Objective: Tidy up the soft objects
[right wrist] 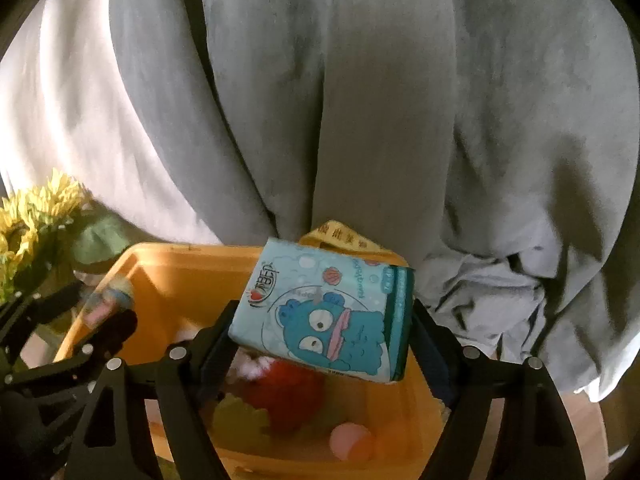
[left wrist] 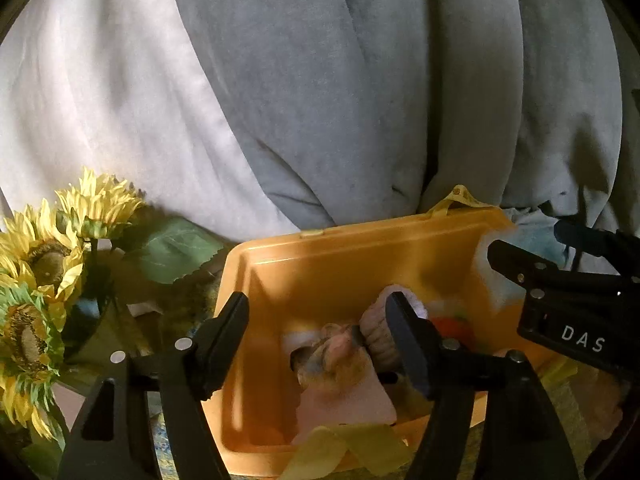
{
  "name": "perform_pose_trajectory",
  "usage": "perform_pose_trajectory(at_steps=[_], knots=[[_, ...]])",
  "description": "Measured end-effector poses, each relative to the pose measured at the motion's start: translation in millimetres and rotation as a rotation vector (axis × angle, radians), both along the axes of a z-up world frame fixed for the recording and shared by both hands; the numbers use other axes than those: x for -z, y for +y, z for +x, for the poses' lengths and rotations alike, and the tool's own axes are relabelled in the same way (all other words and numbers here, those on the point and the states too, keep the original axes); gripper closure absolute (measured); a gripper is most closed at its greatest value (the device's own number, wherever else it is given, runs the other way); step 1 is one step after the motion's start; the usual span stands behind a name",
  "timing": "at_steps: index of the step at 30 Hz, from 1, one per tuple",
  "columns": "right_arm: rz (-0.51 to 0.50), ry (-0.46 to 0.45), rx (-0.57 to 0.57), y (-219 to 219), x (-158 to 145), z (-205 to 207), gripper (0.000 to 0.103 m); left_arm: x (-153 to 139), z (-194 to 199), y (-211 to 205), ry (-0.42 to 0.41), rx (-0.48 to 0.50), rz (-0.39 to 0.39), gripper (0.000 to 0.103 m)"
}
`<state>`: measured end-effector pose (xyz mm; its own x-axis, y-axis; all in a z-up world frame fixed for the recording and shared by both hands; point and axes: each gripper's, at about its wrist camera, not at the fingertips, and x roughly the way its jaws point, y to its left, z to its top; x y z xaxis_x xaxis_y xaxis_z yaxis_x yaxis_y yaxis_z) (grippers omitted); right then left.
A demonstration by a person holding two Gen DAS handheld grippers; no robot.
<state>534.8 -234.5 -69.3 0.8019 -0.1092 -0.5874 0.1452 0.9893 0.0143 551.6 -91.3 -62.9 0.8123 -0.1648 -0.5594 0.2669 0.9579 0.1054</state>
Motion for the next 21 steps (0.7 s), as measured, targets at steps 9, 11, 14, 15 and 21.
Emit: perform_pose_trajectory(at_steps=[9,11,14,15,21], knots=[[0.003,-0.010,0.024,-5,-2,-16,0.013,-16,-22,8,-0.025,-0.038,-0.021,0.025],[0.011,-0.018,0.024,-4,-6,-25,0.013,-24,-36,12,-0.049,-0.051,-0.031,0.019],[0.022,-0.044,0.029,-2,-15,-45,0.013,-36,-59,17,-0.098,-0.074,-0.030,0.014],[0.024,-0.052,0.031,-1,-18,-51,0.013,-39,-64,19,-0.107,-0.081,-0.031,0.011],[0.026,-0.097,0.036,8,-37,-96,0.008,-59,-111,32,-0.177,-0.120,-0.043,0.004]])
